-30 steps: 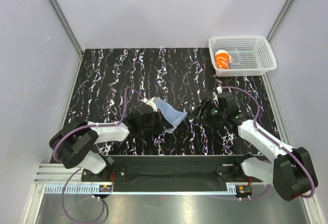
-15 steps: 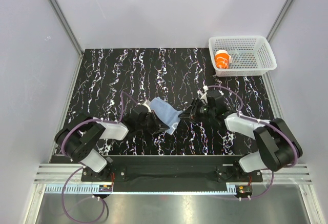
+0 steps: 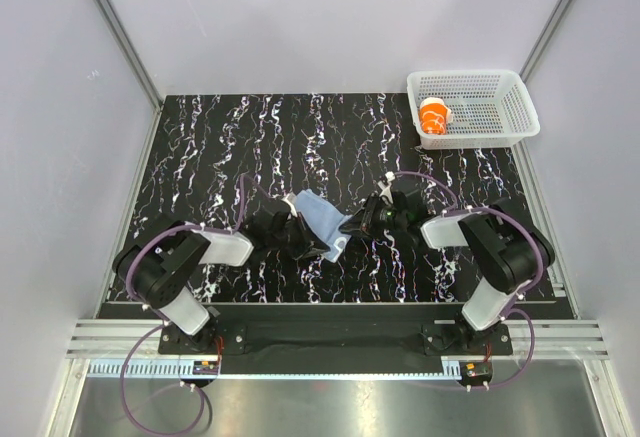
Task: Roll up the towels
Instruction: Roll the towel
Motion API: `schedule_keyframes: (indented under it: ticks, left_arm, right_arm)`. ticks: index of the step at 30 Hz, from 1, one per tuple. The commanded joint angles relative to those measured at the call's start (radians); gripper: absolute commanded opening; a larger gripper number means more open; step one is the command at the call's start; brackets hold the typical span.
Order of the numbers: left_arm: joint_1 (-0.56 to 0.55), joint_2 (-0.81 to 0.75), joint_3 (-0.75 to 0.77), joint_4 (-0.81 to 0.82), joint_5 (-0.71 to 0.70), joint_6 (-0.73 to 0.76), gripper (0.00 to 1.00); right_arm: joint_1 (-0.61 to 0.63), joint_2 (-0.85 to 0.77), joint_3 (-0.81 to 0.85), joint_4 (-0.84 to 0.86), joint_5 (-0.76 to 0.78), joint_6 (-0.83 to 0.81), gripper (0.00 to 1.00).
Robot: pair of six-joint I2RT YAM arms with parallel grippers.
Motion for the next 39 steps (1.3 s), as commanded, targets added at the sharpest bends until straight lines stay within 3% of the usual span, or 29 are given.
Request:
schedule_keyframes:
  ticks: [1, 8, 13, 21, 24, 27, 28, 30, 39]
  left_arm:
    - [0.014, 0.020, 0.035, -0.075, 0.018, 0.075, 0.00]
    - [0.018, 0.000, 0.124, -0.261, -0.019, 0.225, 0.18]
    - [0.018, -0.041, 0.171, -0.411, -0.094, 0.299, 0.21]
    - [0.004, -0.218, 0.263, -0.727, -0.424, 0.466, 0.35]
    - [-0.037, -0.259, 0.309, -0.785, -0.519, 0.512, 0.36]
    - [-0.139, -0.293, 0.346, -0.773, -0.589, 0.573, 0.38]
    - [-0.170, -0.293, 0.358, -0.764, -0.602, 0.591, 0.45]
    - [-0.225, -0.263, 0.387, -0.753, -0.633, 0.631, 0.48]
    - [-0.396, -0.137, 0.483, -0.680, -0.642, 0.722, 0.51]
  right_arm:
    - [0.008, 0.034, 0.038, 0.098, 0.000, 0.017, 0.21]
    - [-0.001, 0.120, 0.037, 0.103, 0.052, 0.018, 0.18]
    - [-0.005, 0.168, 0.041, 0.086, 0.080, 0.028, 0.17]
    - [-0.005, 0.143, 0.063, -0.024, 0.108, -0.015, 0.17]
    - [-0.001, 0.128, 0.069, -0.049, 0.112, -0.021, 0.17]
    - [-0.001, 0.120, 0.072, -0.063, 0.112, -0.026, 0.17]
    - [-0.004, 0.122, 0.073, -0.064, 0.111, -0.026, 0.17]
    - [-0.005, 0.123, 0.080, -0.073, 0.106, -0.031, 0.17]
    - [-0.001, 0.133, 0.095, -0.112, 0.092, -0.048, 0.17]
